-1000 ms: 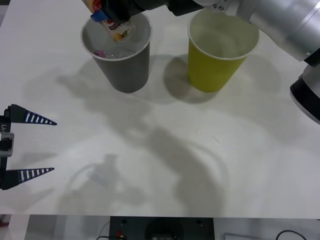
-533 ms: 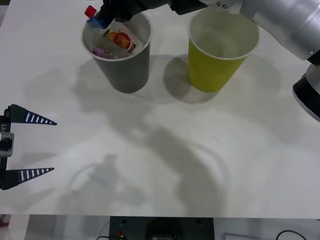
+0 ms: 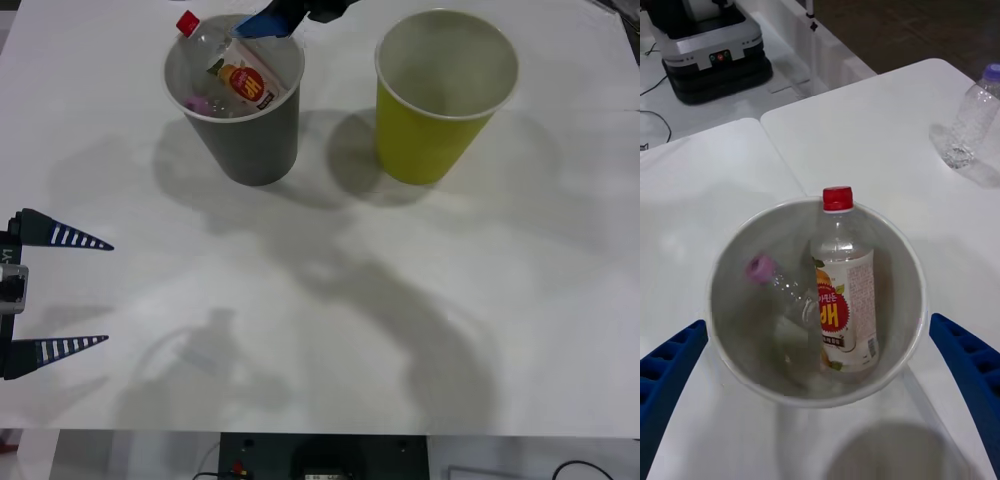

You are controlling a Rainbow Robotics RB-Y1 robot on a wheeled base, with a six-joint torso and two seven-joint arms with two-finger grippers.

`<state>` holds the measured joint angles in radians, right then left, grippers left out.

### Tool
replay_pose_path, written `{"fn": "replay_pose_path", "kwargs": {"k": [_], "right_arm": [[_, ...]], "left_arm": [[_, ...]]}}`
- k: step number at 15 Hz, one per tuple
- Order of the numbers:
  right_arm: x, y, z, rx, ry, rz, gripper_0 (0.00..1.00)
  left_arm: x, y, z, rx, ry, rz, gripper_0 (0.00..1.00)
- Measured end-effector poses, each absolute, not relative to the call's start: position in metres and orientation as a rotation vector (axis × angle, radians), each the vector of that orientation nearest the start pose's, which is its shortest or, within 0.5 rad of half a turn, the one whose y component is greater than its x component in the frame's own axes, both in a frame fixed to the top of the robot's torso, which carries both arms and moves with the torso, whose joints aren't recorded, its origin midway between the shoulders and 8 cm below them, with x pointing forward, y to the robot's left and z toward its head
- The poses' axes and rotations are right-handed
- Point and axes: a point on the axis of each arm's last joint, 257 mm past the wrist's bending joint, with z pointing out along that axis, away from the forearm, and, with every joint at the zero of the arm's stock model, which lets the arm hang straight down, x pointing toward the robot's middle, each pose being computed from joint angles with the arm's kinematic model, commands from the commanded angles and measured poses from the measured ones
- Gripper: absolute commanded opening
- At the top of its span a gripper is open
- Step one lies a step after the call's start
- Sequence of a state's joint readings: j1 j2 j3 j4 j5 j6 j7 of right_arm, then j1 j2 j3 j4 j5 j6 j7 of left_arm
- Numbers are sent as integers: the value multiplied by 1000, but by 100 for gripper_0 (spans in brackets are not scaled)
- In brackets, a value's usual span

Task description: Put the can into the green bin and the plastic bottle into the gray bin

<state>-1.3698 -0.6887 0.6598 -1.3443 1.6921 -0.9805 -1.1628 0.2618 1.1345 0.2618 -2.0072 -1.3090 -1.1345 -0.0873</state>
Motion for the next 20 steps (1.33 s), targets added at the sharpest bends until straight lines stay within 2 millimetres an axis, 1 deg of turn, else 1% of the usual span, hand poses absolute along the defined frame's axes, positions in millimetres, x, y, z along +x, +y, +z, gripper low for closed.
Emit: {"fn": "replay_pose_path", "kwargs": {"k": [2,5,9,13,16,20], "right_arm": [[545,17,68,-1279,1663,389,100],[512,-23,61,-1325,1640,369,100],[469,-66,45,-1372,1628,352,100],[434,-95,30,-1402,1579,314,100],[412,-119,7,-1457,1534,276,100],[383,-149,-15,-1551,1495,299,100]], "left_arm": [[341,286,-167,1762,1443,-118,100],[341,286,-167,1762,1443,-118,100],[341,286,-167,1762,1444,-118,100],[341,286,-167,1762,1443,-118,100],[341,286,-167,1762,1444,-118,100],[341,286,-167,1762,1443,-118,100]]}}
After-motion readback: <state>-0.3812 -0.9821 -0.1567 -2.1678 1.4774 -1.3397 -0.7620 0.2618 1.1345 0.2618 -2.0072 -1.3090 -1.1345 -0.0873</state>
